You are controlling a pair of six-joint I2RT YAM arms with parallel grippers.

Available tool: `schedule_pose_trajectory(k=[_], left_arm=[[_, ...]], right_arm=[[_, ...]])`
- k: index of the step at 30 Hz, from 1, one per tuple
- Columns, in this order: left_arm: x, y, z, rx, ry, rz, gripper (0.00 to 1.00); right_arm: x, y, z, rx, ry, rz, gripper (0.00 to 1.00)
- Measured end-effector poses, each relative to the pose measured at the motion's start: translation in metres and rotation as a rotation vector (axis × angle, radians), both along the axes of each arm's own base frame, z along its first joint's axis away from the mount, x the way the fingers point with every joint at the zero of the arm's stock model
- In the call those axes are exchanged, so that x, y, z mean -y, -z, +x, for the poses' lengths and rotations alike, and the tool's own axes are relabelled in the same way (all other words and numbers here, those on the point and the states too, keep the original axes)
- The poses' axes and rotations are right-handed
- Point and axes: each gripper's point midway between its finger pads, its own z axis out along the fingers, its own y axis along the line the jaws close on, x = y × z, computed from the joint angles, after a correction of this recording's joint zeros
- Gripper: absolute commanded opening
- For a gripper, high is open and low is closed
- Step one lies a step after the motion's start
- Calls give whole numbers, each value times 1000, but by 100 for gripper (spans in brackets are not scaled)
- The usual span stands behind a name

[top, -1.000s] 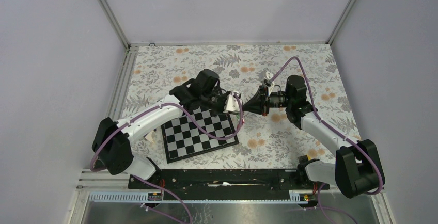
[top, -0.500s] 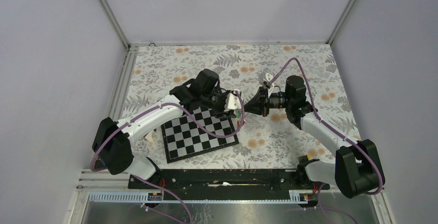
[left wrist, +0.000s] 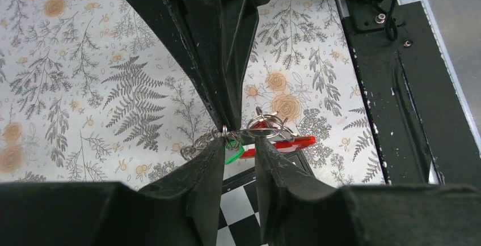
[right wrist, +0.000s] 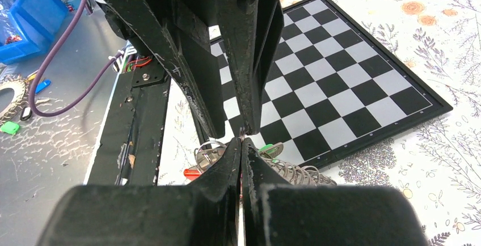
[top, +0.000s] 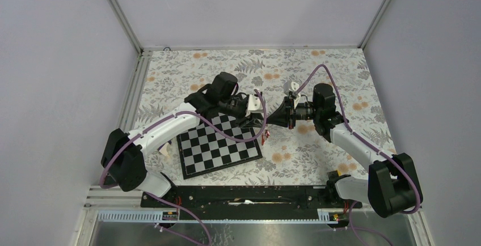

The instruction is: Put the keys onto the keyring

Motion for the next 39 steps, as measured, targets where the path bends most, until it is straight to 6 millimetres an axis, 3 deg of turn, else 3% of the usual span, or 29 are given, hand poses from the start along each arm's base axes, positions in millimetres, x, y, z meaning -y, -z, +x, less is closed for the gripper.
schedule_pose_trajectory(k=[6, 15, 18, 28, 39], left_arm=[[4, 3, -1, -43, 4, -4, 26], [5, 9, 3, -76, -5, 8, 0], [5, 9, 4, -88, -6, 12, 0], [-5, 12, 10, -8, -21, 118, 0], [-8, 14, 8, 81, -65, 281, 0]], right_arm=[[0, 0, 0, 4, -1, -1, 0], [0, 1, 0, 2, -1, -2, 0], [0, 1, 0, 6, -2, -2, 1], [2, 5, 3, 38, 7, -18, 48], [3, 9, 4, 43, 17, -31, 50]])
